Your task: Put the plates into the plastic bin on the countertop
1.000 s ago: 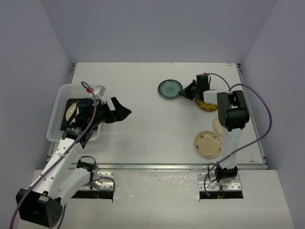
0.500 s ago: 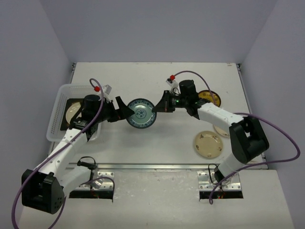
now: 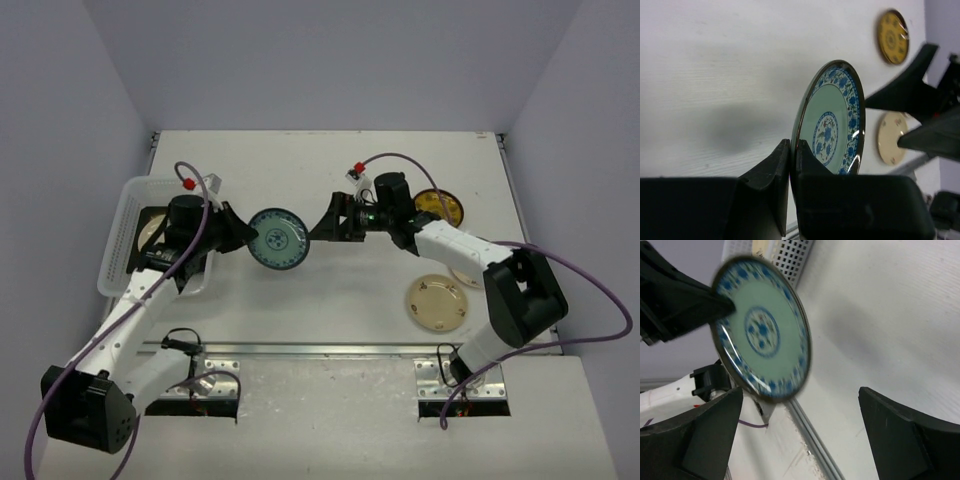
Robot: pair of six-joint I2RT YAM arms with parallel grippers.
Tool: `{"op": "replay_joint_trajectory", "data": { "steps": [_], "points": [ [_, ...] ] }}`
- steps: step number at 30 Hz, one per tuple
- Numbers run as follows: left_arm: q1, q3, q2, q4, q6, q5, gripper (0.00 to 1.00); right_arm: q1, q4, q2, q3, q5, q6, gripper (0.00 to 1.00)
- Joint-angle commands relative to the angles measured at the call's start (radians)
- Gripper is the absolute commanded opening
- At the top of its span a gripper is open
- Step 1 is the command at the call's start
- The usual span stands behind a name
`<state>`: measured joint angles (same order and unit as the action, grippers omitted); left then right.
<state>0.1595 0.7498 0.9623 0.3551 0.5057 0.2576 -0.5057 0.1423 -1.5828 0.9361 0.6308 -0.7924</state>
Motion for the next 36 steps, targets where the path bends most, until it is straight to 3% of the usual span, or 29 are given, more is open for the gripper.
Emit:
{"op": "replay_joint_trajectory", "data": {
  "steps": [1, 5, 9, 14, 19, 20, 22, 23, 24, 25, 31, 36],
  "points": [
    [-0.280, 0.121, -0.047, 0.105, 0.050, -0.290, 0.00, 0.017, -0.092, 0.075, -0.068, -0.216, 0.081, 0.99],
    [-0.689, 0.089, -0.056, 0.094, 0.131, -0.195, 0.00, 0.026, -0.091, 0.103, -0.173, -0.237, 0.097, 0.99],
    [-0.821, 0.006, 0.014, 0.031, 0.232, -0.146, 0.00, 0.040, -0.075, 0.107, -0.222, -0.230, 0.086, 0.99],
    [-0.839, -0.036, 0.083, -0.068, 0.249, -0.112, 0.02, 0.061, -0.062, 0.121, -0.252, -0.220, 0.093, 0.99],
    [-0.839, -0.054, 0.096, -0.100, 0.235, -0.119, 0.21, 0.075, -0.059, 0.151, -0.263, -0.223, 0.118, 0.99],
    [-0.839, -0.056, 0.095, -0.097, 0.234, -0.122, 0.30, 0.077, -0.059, 0.155, -0.266, -0.226, 0.119, 0.99],
    [-0.839, -0.058, 0.091, -0.090, 0.236, -0.130, 0.64, 0.081, -0.056, 0.163, -0.271, -0.228, 0.122, 0.99],
    [-0.839, -0.058, 0.085, -0.086, 0.238, -0.138, 0.88, 0.082, -0.056, 0.166, -0.272, -0.229, 0.123, 0.99],
    [-0.839, -0.057, 0.082, -0.080, 0.243, -0.155, 0.96, 0.084, -0.056, 0.167, -0.274, -0.227, 0.125, 0.99],
    [-0.839, -0.051, 0.079, -0.074, 0.242, -0.162, 1.00, 0.086, -0.056, 0.165, -0.275, -0.227, 0.125, 0.99],
    [-0.838, -0.002, 0.148, -0.041, 0.212, -0.103, 1.00, 0.090, -0.085, 0.167, -0.263, -0.249, 0.127, 0.99],
    [-0.835, 0.015, 0.137, -0.038, 0.167, 0.019, 1.00, 0.132, -0.256, 0.197, -0.199, -0.491, 0.069, 0.99]
  ]
}}
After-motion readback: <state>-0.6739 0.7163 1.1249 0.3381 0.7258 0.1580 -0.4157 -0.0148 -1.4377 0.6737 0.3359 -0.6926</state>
